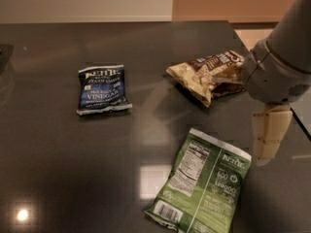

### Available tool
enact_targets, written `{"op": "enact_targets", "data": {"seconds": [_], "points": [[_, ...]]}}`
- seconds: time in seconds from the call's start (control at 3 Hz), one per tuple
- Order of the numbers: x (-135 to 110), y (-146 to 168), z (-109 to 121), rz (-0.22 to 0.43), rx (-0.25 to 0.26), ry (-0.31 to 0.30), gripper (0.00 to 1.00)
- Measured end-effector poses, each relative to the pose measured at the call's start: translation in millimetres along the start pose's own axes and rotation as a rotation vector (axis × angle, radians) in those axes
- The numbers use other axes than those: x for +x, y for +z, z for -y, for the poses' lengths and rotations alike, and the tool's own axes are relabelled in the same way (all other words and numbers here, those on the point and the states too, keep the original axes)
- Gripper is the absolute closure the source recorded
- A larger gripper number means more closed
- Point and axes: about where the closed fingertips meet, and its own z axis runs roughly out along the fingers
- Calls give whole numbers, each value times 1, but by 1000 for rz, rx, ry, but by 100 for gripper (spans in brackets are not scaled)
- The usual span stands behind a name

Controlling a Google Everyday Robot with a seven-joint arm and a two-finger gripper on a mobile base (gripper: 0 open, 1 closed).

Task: Pick green jalapeno chip bag

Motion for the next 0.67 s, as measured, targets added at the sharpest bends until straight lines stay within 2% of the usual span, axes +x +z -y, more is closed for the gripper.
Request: {"op": "enact_targets", "data": {"seconds": [0.33, 0.67], "points": [[-18, 22, -20, 73, -74, -185, 0], [-25, 42, -39, 110, -130, -344, 0]]}}
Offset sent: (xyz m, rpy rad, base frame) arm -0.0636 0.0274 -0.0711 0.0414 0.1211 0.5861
